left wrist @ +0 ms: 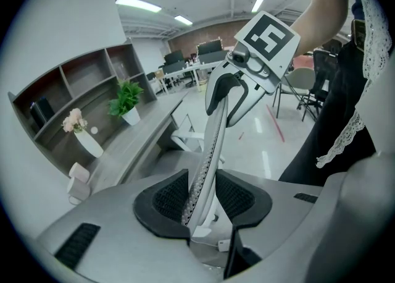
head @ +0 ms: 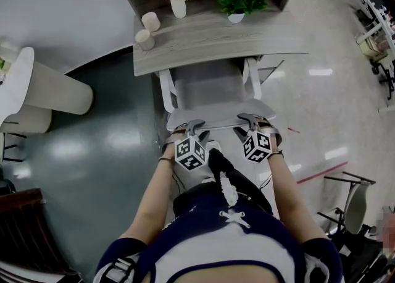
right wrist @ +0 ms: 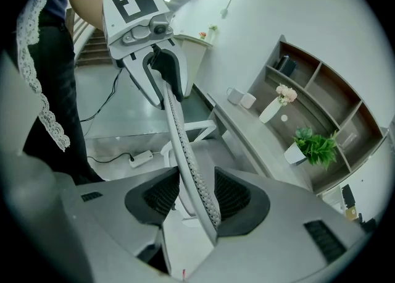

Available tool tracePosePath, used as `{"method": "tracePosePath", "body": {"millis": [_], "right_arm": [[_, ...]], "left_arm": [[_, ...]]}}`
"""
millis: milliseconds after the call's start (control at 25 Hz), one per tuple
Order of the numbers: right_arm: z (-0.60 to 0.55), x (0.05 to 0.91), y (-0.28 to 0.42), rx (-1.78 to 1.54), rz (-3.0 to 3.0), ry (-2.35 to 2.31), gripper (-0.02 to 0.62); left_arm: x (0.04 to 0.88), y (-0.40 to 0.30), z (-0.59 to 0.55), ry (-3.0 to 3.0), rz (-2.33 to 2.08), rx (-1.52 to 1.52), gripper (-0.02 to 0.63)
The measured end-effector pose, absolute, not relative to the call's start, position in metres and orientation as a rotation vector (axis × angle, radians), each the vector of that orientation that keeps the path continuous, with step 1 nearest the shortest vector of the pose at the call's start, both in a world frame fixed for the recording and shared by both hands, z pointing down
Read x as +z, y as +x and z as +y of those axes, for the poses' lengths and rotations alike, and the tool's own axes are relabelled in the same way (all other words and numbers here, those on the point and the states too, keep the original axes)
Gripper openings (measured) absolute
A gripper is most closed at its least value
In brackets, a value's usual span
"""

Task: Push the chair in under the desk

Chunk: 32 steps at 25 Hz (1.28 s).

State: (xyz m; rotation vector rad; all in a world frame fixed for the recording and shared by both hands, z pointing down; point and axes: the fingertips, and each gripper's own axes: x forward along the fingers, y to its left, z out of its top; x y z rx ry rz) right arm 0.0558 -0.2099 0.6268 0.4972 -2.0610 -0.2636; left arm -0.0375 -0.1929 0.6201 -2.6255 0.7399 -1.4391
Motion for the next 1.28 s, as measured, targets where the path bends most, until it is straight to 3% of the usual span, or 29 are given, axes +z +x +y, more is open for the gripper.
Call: {"method": "tracePosePath", "body": {"millis": [1280], "right_arm": [[-0.263,0.628,0.058,-0.290,-2.067,0.467,0.153]], "left_arm": [[0.620,-0.035,-0.243,-2.626,0.768,-1.432,0.141]]}}
